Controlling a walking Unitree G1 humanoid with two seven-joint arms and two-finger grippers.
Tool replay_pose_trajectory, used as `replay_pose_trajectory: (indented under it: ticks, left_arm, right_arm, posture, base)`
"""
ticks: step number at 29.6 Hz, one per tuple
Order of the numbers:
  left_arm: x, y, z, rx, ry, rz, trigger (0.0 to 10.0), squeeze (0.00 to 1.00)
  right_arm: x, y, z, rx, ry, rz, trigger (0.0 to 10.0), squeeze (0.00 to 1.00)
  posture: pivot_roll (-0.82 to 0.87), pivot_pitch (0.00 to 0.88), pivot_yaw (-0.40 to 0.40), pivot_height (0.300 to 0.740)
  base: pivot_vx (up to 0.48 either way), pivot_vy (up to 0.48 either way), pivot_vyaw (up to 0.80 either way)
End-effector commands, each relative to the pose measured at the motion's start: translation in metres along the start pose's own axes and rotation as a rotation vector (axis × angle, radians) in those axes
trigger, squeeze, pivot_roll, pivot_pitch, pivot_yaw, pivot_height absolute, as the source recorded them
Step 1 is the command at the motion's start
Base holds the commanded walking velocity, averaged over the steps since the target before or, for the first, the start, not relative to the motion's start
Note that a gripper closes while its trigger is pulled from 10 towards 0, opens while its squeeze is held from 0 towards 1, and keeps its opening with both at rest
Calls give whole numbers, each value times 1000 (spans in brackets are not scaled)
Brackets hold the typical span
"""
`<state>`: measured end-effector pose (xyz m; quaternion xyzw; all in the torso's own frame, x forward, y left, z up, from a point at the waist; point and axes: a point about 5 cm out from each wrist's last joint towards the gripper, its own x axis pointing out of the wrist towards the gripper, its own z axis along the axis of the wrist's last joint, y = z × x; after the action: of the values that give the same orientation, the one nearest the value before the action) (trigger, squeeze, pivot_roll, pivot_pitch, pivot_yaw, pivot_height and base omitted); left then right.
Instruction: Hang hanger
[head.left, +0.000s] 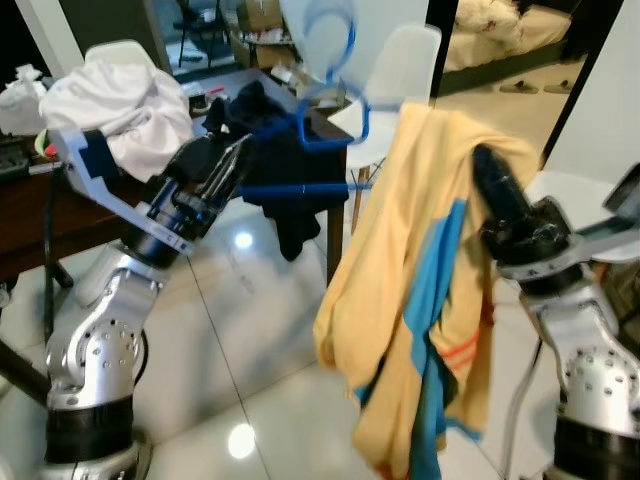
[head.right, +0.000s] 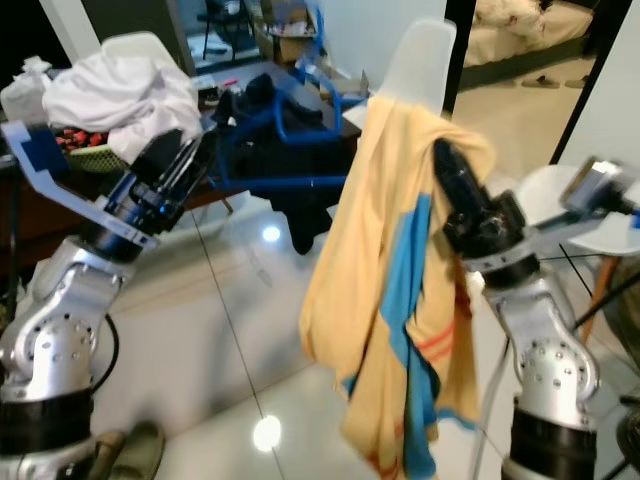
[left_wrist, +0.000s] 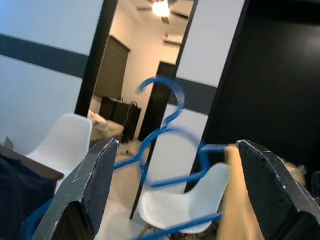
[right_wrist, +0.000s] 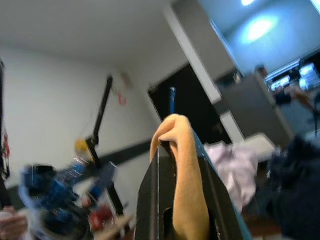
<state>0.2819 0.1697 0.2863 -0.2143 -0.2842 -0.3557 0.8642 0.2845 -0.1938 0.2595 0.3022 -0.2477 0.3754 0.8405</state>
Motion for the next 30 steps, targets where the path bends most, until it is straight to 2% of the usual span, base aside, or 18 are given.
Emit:
replay_pose_trajectory:
  ticks: [1, 3, 4, 6, 7, 9, 12, 16, 20, 30]
  left_arm:
    - [-7, -5, 1, 2, 39, -62, 10000, 0]
    - [-23, 3, -18, 73, 181, -6, 10000, 0]
    - [-29, 7, -25, 96, 229, 28, 10000, 0]
    - [-29, 7, -25, 96, 229, 28, 10000, 0]
    - [-36, 11, -35, 122, 284, 77, 10000, 0]
    - [-36, 11, -35, 122, 284, 77, 10000, 0]
    - [-58, 28, -57, 143, 356, 311, 10000, 0]
    - [-62, 32, -61, 128, 356, 378, 10000, 0]
    - [-59, 23, -75, 57, 361, 358, 10000, 0]
    - [-56, 7, -99, 5, 394, 316, 10000, 0]
  right_arm:
    - [0, -10, 2, -55, -8, -87, 10000, 0]
    - [-4, -34, -2, -98, 13, -294, 10000, 0]
    - [-6, -40, -3, -108, 28, -352, 10000, 0]
    - [-6, -40, -3, -108, 28, -352, 10000, 0]
    - [-8, -45, -4, -111, 38, -395, 10000, 0]
    - [-8, -45, -4, -111, 38, -395, 10000, 0]
    - [-14, -49, -11, -126, 66, -455, 10000, 0]
    - [-13, -48, -16, -135, 83, -454, 10000, 0]
    - [-8, -41, -32, -144, 134, -432, 10000, 0]
    - [-9, -29, -54, -134, 194, -409, 10000, 0]
  posture:
    - [9, 75, 17, 740]
    - [16, 78, 14, 740]
    - [16, 78, 14, 740]
    - [16, 78, 14, 740]
    - [17, 81, 16, 740]
    - [17, 81, 16, 740]
    - [21, 83, 13, 740]
    - [19, 82, 13, 740]
    - [10, 81, 19, 740]
    - [-5, 82, 31, 740]
  base:
    - [0, 0, 0]
    - [0, 0, 0]
    - [0, 0, 0]
    - [0, 0, 0]
    - [0, 0, 0]
    - [0, 0, 0]
    - [0, 0, 0]
    - [0, -335, 0]
    - [0, -478, 0]
    - [0, -470, 0]
